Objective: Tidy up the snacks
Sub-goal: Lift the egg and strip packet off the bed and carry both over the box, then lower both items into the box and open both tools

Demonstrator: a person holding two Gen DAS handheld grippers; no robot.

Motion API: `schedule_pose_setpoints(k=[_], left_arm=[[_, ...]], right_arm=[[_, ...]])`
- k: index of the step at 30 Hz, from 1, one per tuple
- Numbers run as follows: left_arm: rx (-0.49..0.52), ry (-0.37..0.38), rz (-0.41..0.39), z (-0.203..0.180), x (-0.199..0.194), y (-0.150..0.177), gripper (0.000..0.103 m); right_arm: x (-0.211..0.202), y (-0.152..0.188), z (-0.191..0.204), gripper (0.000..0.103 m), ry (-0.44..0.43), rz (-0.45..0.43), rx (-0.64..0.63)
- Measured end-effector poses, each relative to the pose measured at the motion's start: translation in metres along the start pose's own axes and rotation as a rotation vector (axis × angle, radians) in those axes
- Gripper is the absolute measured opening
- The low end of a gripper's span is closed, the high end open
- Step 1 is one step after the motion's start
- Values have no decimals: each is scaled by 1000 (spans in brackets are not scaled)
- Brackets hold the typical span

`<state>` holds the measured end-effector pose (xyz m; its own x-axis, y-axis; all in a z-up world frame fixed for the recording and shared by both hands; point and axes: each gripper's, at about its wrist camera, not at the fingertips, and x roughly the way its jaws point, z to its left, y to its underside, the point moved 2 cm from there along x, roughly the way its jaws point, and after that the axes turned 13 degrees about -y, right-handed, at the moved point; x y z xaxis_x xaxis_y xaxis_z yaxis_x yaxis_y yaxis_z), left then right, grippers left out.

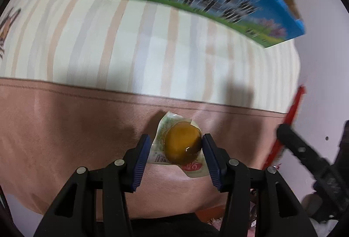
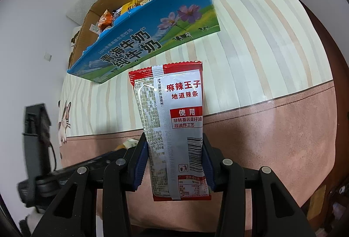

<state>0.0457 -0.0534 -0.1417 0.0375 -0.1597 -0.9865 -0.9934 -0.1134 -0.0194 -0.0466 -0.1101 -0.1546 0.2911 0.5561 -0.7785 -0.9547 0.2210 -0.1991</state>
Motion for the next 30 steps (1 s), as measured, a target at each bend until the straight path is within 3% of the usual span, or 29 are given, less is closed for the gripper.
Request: schedule_pose_setpoints(k=[4,10,17,24,30], left_arm=[[14,44,-67,-9,-38,-17,46],[56,92,-183,-23,-103,-63,46],[99,49,-310,-49,-139,-145,46],[82,-3,-315,-46,-137,-230,46],[67,-29,-242,-43,-100,-294,46]], right_arm=[[-10,-11,9,47,-23,-22,-11],[-40,-54,38,47,-57,-90,-71],[-53,-132,74,47,-59,-141,-153],[-25,-211,91,47,8,-136,-193],[23,-266,88,47,73,-78,-185]])
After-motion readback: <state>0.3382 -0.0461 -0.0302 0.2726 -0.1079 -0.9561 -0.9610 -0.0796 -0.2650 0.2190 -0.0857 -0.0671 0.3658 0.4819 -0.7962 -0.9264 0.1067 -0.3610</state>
